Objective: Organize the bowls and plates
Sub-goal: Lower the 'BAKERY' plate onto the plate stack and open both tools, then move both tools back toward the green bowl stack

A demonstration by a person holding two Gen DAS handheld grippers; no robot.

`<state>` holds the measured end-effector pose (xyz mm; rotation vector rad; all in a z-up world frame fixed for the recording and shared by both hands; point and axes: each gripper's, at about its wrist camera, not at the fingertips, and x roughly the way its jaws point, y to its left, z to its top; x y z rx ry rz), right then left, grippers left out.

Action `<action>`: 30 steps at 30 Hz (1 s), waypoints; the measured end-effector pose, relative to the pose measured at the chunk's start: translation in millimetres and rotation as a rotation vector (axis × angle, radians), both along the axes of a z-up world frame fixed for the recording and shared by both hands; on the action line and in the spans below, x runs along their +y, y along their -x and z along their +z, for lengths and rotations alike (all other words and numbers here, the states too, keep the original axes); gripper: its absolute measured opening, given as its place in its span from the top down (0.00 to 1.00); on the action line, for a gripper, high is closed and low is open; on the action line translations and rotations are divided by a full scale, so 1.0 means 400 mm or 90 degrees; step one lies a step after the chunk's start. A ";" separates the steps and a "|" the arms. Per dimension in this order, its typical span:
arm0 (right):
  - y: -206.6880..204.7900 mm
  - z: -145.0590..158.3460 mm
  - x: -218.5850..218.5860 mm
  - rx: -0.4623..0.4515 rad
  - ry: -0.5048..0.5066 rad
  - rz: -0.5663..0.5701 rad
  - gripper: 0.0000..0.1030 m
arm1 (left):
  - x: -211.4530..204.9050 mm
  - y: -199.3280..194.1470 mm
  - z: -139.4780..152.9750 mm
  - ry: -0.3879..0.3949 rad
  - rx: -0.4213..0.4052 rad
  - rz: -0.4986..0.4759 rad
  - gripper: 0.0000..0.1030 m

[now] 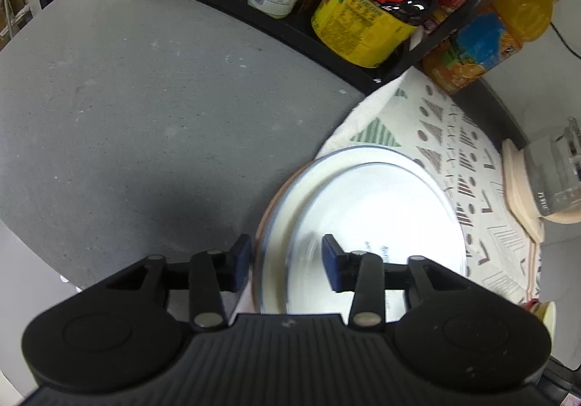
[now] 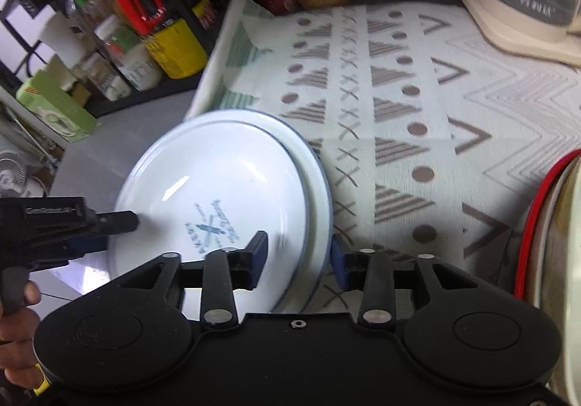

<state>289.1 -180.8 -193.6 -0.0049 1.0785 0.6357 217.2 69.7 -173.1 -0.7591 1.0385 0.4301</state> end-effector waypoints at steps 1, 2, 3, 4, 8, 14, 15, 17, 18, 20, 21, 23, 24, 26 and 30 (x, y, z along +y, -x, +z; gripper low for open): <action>0.002 0.009 -0.004 -0.005 -0.004 -0.001 0.58 | -0.004 0.001 0.007 0.000 -0.005 -0.004 0.51; 0.003 0.018 -0.010 -0.009 -0.009 -0.005 0.55 | -0.008 0.000 0.015 0.000 -0.012 -0.012 0.44; 0.005 0.029 -0.015 -0.015 -0.016 -0.010 0.52 | -0.011 -0.002 0.022 -0.001 -0.015 -0.020 0.41; 0.007 0.040 -0.022 -0.023 -0.023 -0.013 0.48 | -0.015 -0.004 0.031 -0.003 -0.015 -0.025 0.34; 0.018 0.084 -0.052 -0.048 -0.050 -0.025 0.33 | -0.031 -0.014 0.066 -0.016 -0.027 -0.047 0.26; 0.017 0.136 -0.108 -0.066 -0.085 -0.061 0.15 | -0.060 -0.032 0.113 -0.033 -0.050 -0.076 0.17; 0.015 0.140 -0.117 -0.059 -0.095 -0.066 0.13 | -0.067 -0.036 0.119 -0.032 -0.055 -0.078 0.17; 0.013 0.155 -0.134 -0.064 -0.104 -0.074 0.10 | -0.080 -0.047 0.130 -0.032 -0.065 -0.093 0.17; 0.014 0.162 -0.142 -0.071 -0.103 -0.079 0.08 | -0.090 -0.054 0.135 -0.037 -0.070 -0.103 0.17; 0.013 0.174 -0.160 -0.083 -0.103 -0.093 0.05 | -0.111 -0.069 0.142 -0.046 -0.078 -0.123 0.15; 0.012 0.180 -0.171 -0.086 -0.105 -0.101 0.04 | -0.121 -0.076 0.144 -0.046 -0.081 -0.132 0.15; 0.011 0.189 -0.193 -0.095 -0.108 -0.116 0.04 | -0.142 -0.090 0.148 -0.039 -0.083 -0.150 0.14; 0.012 0.193 -0.203 -0.101 -0.107 -0.123 0.03 | -0.153 -0.096 0.150 -0.036 -0.085 -0.159 0.14; 0.013 0.200 -0.223 -0.109 -0.103 -0.137 0.03 | -0.175 -0.105 0.156 -0.034 -0.090 -0.174 0.14; 0.015 0.205 -0.264 -0.119 -0.101 -0.164 0.03 | -0.220 -0.130 0.167 -0.028 -0.098 -0.207 0.14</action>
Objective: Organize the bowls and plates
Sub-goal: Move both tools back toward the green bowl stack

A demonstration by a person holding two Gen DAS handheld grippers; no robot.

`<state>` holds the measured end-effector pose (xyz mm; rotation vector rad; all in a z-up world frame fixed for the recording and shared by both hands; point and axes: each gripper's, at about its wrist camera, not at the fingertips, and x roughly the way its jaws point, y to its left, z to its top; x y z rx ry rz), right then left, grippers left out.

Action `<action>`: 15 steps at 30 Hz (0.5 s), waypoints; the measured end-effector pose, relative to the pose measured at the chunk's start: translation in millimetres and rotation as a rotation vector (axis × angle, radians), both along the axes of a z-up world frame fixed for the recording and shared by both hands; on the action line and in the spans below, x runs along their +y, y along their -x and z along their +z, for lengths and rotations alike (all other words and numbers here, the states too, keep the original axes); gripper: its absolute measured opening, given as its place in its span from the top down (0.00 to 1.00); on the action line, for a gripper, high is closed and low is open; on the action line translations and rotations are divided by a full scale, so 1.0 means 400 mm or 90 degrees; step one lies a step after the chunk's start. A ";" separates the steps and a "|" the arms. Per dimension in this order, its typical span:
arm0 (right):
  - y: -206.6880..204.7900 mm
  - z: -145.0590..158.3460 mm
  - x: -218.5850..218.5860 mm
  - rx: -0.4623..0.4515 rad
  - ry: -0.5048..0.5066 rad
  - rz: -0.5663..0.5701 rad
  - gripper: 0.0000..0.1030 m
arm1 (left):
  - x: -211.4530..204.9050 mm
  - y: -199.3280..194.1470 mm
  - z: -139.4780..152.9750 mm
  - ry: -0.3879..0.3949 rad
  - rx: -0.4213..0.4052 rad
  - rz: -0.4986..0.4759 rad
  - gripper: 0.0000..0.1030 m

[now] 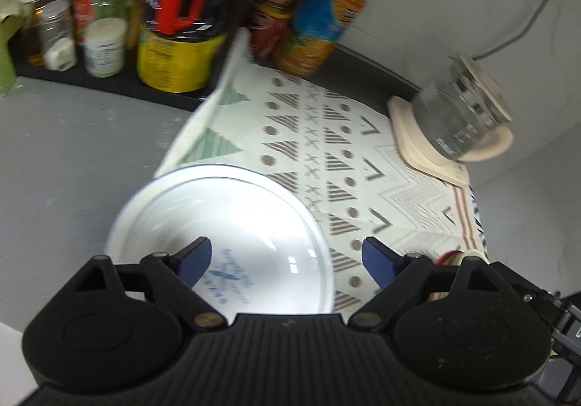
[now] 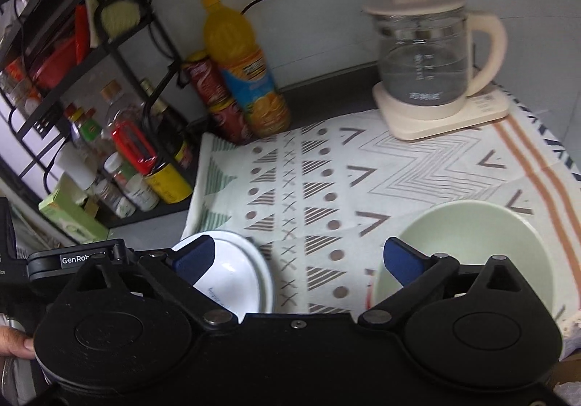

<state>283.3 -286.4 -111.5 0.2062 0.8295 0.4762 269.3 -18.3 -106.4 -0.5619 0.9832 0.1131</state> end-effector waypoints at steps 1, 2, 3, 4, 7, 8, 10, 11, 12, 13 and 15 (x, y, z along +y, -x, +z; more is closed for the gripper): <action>0.001 0.000 -0.011 0.000 0.001 -0.007 0.03 | -0.012 -0.007 0.003 0.001 -0.002 -0.010 0.14; 0.002 -0.001 -0.021 -0.001 0.002 -0.015 0.03 | -0.024 -0.014 0.006 0.000 -0.003 -0.019 0.14; 0.003 -0.001 -0.032 0.000 0.001 -0.023 0.03 | -0.036 -0.019 0.010 0.000 -0.005 -0.027 0.14; 0.004 -0.002 -0.044 0.001 0.000 -0.031 0.03 | -0.048 -0.024 0.013 0.001 -0.007 -0.036 0.14; 0.007 -0.005 -0.076 0.002 -0.002 -0.055 0.03 | -0.085 -0.040 0.019 0.004 -0.010 -0.061 0.14; 0.008 -0.006 -0.087 0.002 -0.003 -0.063 0.03 | -0.098 -0.045 0.022 0.005 -0.009 -0.068 0.14; 0.011 -0.006 -0.107 0.001 -0.004 -0.076 0.03 | -0.121 -0.056 0.024 0.005 -0.009 -0.083 0.14; 0.012 -0.006 -0.117 0.001 -0.005 -0.083 0.03 | -0.132 -0.061 0.025 0.005 -0.010 -0.091 0.14; 0.014 -0.007 -0.127 0.000 -0.006 -0.089 0.03 | -0.144 -0.066 0.027 0.004 -0.012 -0.099 0.14; 0.015 -0.007 -0.136 0.000 -0.005 -0.096 0.03 | -0.155 -0.071 0.027 0.005 -0.012 -0.106 0.14; 0.015 -0.011 -0.157 0.003 -0.005 -0.111 0.03 | -0.175 -0.082 0.026 0.006 -0.011 -0.117 0.14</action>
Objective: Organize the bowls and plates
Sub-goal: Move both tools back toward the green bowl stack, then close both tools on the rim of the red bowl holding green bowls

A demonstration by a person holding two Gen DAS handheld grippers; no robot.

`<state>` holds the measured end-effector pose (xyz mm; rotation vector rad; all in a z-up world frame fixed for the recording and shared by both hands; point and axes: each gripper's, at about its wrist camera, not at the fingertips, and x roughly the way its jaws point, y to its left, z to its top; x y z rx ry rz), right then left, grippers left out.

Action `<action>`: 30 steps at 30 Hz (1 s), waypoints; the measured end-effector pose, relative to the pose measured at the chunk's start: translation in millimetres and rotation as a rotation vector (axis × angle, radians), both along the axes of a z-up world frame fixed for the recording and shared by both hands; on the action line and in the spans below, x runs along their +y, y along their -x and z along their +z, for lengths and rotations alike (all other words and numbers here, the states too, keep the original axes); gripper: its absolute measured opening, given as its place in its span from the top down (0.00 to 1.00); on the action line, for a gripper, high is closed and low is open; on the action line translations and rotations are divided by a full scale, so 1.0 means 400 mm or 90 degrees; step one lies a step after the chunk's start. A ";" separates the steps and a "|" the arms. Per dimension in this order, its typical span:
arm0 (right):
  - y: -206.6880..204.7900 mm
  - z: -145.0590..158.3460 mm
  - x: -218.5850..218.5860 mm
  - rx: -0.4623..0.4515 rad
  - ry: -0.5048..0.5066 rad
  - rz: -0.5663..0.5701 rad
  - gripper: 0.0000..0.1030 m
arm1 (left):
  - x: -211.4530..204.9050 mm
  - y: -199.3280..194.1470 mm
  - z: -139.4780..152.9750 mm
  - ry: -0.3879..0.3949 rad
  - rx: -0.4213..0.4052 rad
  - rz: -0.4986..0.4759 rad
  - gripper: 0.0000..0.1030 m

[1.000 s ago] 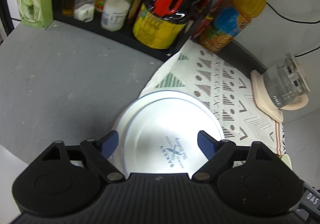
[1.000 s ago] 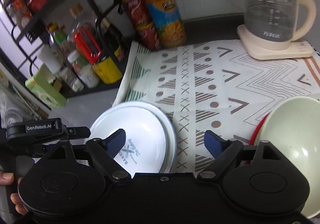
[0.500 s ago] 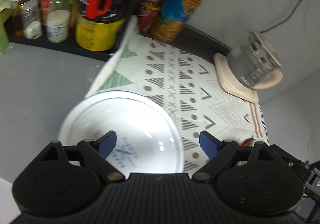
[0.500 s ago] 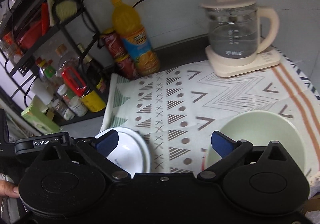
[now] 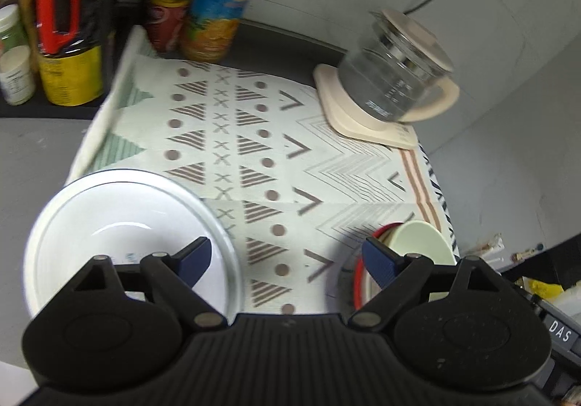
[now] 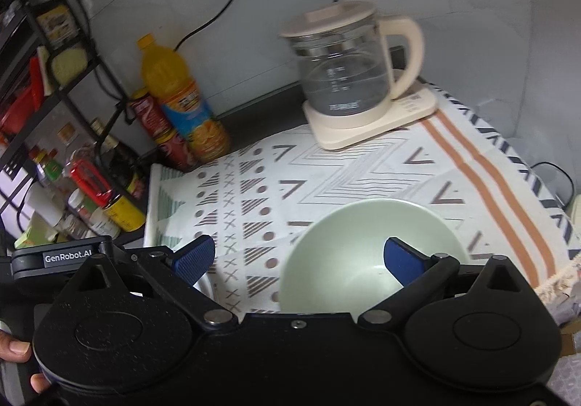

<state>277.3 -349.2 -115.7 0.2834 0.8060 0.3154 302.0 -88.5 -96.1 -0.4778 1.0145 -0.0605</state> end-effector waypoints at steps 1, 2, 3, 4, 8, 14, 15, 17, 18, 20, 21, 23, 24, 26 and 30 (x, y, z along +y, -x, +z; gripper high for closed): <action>0.000 -0.002 -0.011 0.002 -0.001 -0.007 0.03 | -0.011 -0.006 -0.001 0.000 0.001 -0.005 0.14; 0.001 -0.005 -0.021 0.003 -0.001 -0.015 0.03 | -0.019 -0.012 -0.001 0.000 0.001 -0.011 0.14; 0.001 -0.008 -0.032 0.004 -0.001 -0.023 0.03 | -0.028 -0.018 -0.001 -0.001 0.002 -0.017 0.14; 0.002 -0.011 -0.044 0.006 -0.001 -0.030 0.03 | -0.038 -0.023 -0.003 -0.002 0.004 -0.022 0.14; 0.002 -0.027 -0.088 0.018 0.001 -0.060 0.03 | -0.079 -0.047 -0.012 0.004 0.014 -0.043 0.14; 0.001 -0.070 -0.148 0.046 0.007 -0.090 0.03 | -0.140 -0.075 -0.052 0.004 0.046 -0.070 0.14; 0.000 -0.078 -0.156 0.052 0.007 -0.095 0.03 | -0.145 -0.077 -0.063 0.005 0.052 -0.072 0.14; 0.000 -0.094 -0.169 0.061 0.007 -0.102 0.03 | -0.155 -0.081 -0.080 0.008 0.060 -0.076 0.14; 0.000 -0.103 -0.173 0.065 0.007 -0.103 0.03 | -0.161 -0.083 -0.087 0.009 0.063 -0.079 0.14; -0.002 -0.122 -0.179 0.080 0.009 -0.108 0.03 | -0.173 -0.087 -0.103 0.008 0.072 -0.085 0.14; -0.003 -0.133 -0.183 0.087 0.007 -0.108 0.03 | -0.179 -0.089 -0.111 0.007 0.077 -0.086 0.14; -0.005 -0.150 -0.184 0.097 0.005 -0.101 0.05 | -0.188 -0.093 -0.125 0.007 0.088 -0.086 0.15; -0.007 -0.157 -0.184 0.102 0.005 -0.098 0.06 | -0.193 -0.095 -0.131 0.005 0.093 -0.085 0.15; -0.013 -0.171 -0.185 0.113 0.003 -0.098 0.09 | -0.201 -0.099 -0.141 -0.003 0.100 -0.086 0.15; -0.025 -0.192 -0.188 0.131 -0.005 -0.096 0.14 | -0.217 -0.102 -0.160 -0.009 0.110 -0.088 0.17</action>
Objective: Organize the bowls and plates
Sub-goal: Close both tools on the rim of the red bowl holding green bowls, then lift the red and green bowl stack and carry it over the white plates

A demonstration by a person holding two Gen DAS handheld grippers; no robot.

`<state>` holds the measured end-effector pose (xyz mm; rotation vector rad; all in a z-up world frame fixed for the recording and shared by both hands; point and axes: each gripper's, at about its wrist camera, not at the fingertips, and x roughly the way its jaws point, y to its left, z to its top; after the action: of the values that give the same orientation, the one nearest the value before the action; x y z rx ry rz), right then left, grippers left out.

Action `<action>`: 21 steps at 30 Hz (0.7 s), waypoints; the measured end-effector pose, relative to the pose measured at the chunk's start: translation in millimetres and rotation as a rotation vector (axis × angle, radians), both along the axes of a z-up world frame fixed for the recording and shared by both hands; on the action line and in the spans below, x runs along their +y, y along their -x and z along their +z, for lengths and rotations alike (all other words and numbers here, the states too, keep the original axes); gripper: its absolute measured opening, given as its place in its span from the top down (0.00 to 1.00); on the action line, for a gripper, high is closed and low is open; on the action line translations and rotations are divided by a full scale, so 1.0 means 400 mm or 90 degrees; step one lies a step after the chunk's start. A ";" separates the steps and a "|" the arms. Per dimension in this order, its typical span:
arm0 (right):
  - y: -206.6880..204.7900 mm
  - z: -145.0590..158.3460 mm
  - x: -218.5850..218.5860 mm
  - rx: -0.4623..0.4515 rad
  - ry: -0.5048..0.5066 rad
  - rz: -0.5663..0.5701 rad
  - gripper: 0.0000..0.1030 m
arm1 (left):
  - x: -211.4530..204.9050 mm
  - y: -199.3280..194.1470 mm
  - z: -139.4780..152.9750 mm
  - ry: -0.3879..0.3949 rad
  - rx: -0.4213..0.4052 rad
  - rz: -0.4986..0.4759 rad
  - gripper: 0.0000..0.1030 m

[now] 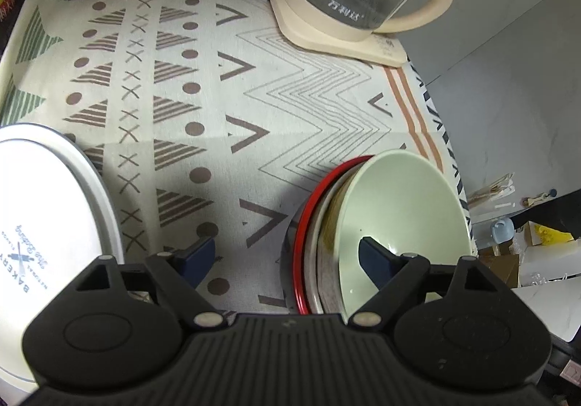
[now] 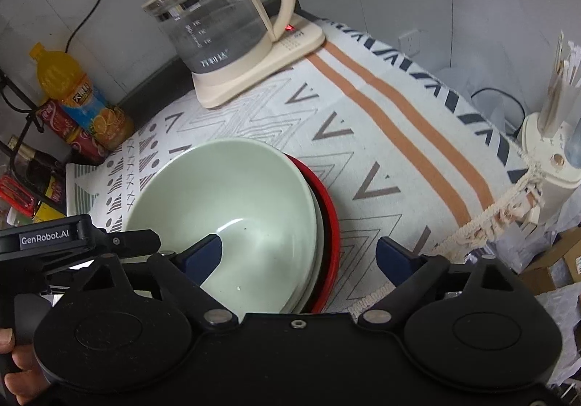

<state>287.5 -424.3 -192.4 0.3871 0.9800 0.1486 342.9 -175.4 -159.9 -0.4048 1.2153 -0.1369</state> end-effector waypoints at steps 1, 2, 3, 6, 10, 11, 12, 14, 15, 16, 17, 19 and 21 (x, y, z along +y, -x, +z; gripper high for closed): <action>-0.003 -0.006 -0.001 0.004 -0.001 0.000 0.16 | -0.003 -0.001 -0.007 0.000 0.005 0.001 0.18; -0.006 -0.012 -0.002 0.009 -0.002 0.000 0.18 | -0.007 -0.002 -0.014 0.002 0.010 0.001 0.19; -0.010 -0.019 -0.005 0.015 -0.006 -0.001 0.20 | -0.009 -0.004 -0.022 0.006 0.015 0.000 0.21; -0.019 -0.041 -0.011 0.031 -0.018 -0.002 0.27 | -0.018 -0.009 -0.046 0.015 0.031 0.000 0.28; -0.033 -0.066 -0.011 0.050 -0.026 0.008 0.40 | -0.027 -0.012 -0.068 0.028 0.048 -0.001 0.46; -0.035 -0.070 -0.010 0.055 -0.030 0.013 0.45 | -0.028 -0.013 -0.071 0.034 0.049 0.002 0.50; -0.037 -0.073 -0.008 0.057 -0.033 0.018 0.48 | -0.029 -0.014 -0.073 0.039 0.049 0.002 0.53; -0.037 -0.078 -0.003 0.060 -0.030 0.023 0.59 | -0.028 -0.017 -0.079 0.047 0.056 0.003 0.64; -0.038 -0.082 -0.004 0.063 -0.025 0.021 0.62 | -0.026 -0.017 -0.085 0.053 0.061 0.006 0.68; -0.038 -0.086 -0.005 0.065 -0.023 0.018 0.66 | -0.025 -0.017 -0.089 0.057 0.065 0.005 0.72; -0.037 -0.089 -0.009 0.066 -0.025 0.015 0.70 | -0.027 -0.017 -0.087 0.055 0.062 0.002 0.72; -0.037 -0.090 -0.014 0.067 -0.032 0.015 0.70 | -0.032 -0.017 -0.085 0.048 0.057 -0.007 0.72; -0.038 -0.087 -0.011 0.069 -0.028 0.017 0.71 | -0.032 -0.017 -0.084 0.046 0.057 -0.007 0.72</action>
<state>302.8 -428.8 -227.1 0.4260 1.0904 0.1757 349.8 -188.4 -193.4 -0.4719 1.3029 -0.1738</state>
